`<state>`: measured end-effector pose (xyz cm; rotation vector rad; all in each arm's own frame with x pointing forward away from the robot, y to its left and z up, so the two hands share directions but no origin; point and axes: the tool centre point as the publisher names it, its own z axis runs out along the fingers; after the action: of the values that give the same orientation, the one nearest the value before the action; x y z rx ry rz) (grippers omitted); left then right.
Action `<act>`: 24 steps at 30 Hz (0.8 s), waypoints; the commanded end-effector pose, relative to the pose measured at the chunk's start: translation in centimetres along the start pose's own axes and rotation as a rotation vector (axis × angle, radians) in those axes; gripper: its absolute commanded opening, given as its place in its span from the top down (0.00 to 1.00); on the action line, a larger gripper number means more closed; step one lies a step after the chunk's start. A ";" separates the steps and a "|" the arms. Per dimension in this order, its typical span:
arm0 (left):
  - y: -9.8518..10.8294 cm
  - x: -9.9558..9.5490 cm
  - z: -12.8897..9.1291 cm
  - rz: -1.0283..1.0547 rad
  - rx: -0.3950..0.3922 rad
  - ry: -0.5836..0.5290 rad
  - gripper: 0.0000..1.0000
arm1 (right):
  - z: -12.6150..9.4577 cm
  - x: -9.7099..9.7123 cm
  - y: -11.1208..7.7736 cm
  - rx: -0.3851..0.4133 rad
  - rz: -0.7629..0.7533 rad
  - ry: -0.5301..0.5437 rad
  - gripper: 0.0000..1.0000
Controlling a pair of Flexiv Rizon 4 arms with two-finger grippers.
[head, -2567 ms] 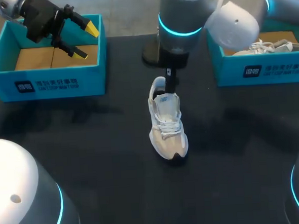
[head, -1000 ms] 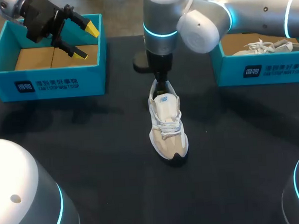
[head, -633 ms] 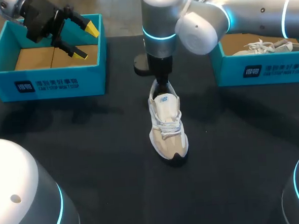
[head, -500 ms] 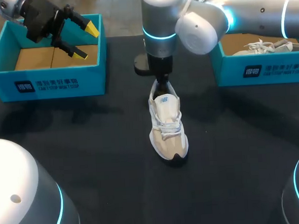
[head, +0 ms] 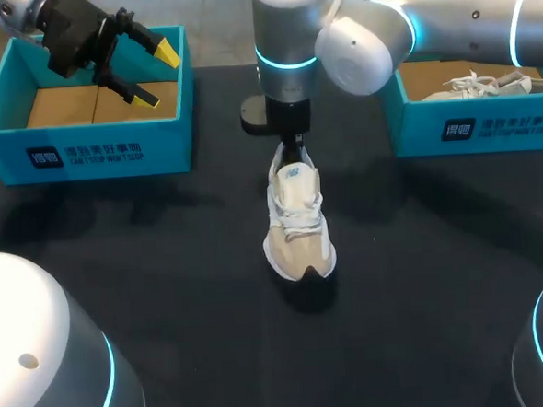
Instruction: Take the shoe out of the shoebox, open the shoe tongue, remove and reinsert the insole, then place the shoe into the shoebox
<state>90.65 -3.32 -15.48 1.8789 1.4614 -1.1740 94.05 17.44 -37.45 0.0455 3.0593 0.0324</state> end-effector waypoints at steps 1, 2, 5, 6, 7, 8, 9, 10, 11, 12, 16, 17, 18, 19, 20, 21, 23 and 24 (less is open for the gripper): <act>0.0 0.0 0.0 0.001 -0.001 0.003 0.00 | -2.4 0.5 -0.5 -0.006 0.004 -0.004 1.00; 0.0 0.0 0.0 0.001 -0.001 0.003 0.00 | -4.1 0.5 -0.5 -0.019 0.011 -0.006 1.00; 0.0 0.0 0.0 0.001 -0.001 0.003 0.00 | -6.3 0.4 -0.3 -0.031 0.009 -0.002 1.00; 0.0 0.0 0.0 0.001 -0.001 0.003 0.00 | -6.7 0.4 -0.4 -0.031 0.008 -0.001 1.00; 0.0 0.0 0.0 0.001 -0.001 0.003 0.00 | -6.7 0.4 -0.4 -0.031 0.008 -0.001 1.00; 0.0 0.0 0.0 0.001 -0.001 0.003 0.00 | -8.4 0.2 -0.5 -0.040 0.011 0.000 1.00; 0.0 0.0 0.0 0.001 -0.001 0.003 0.00 | -9.1 0.2 -0.5 -0.040 0.011 -0.001 1.00; 0.0 0.0 0.0 0.001 -0.001 0.003 0.00 | -9.8 0.1 -0.5 -0.040 0.010 -0.001 1.00; 0.0 0.0 0.0 0.001 -0.001 0.003 0.00 | -10.5 0.0 -0.5 -0.041 0.010 -0.001 1.00; 0.0 0.0 0.0 0.001 -0.001 0.003 0.00 | -11.3 -0.1 -0.6 -0.042 0.010 -0.005 1.00; 0.0 0.0 0.0 0.001 -0.001 0.003 0.00 | -13.5 -0.2 -0.7 -0.048 0.019 -0.019 1.00; 0.0 0.0 0.0 0.001 -0.001 0.003 0.00 | -15.5 -0.3 -0.8 -0.053 0.021 -0.030 1.00; 0.0 0.0 0.0 0.001 -0.001 0.003 0.00 | -16.3 -0.3 -0.9 -0.057 0.026 -0.036 1.00; 0.0 0.0 0.0 0.001 -0.001 0.003 0.00 | -17.1 -0.3 -1.0 -0.058 0.027 -0.036 1.00; 0.0 0.0 0.0 0.001 -0.001 0.003 0.00 | -17.8 -0.2 -0.9 -0.063 0.024 -0.037 1.00; 0.0 0.0 0.0 0.001 -0.001 0.003 0.00 | -18.5 -0.2 -1.0 -0.065 0.024 -0.039 1.00; 0.0 0.0 0.0 0.001 -0.001 0.003 0.00 | -19.9 -0.1 -1.1 -0.062 0.021 -0.046 1.00; 0.0 0.0 0.0 0.001 -0.001 0.003 0.00 | -20.5 -0.1 -1.2 -0.066 0.022 -0.047 1.00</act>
<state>90.65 -3.32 -15.48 1.8789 1.4614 -1.1739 93.54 16.78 -21.53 0.0746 3.0179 0.1288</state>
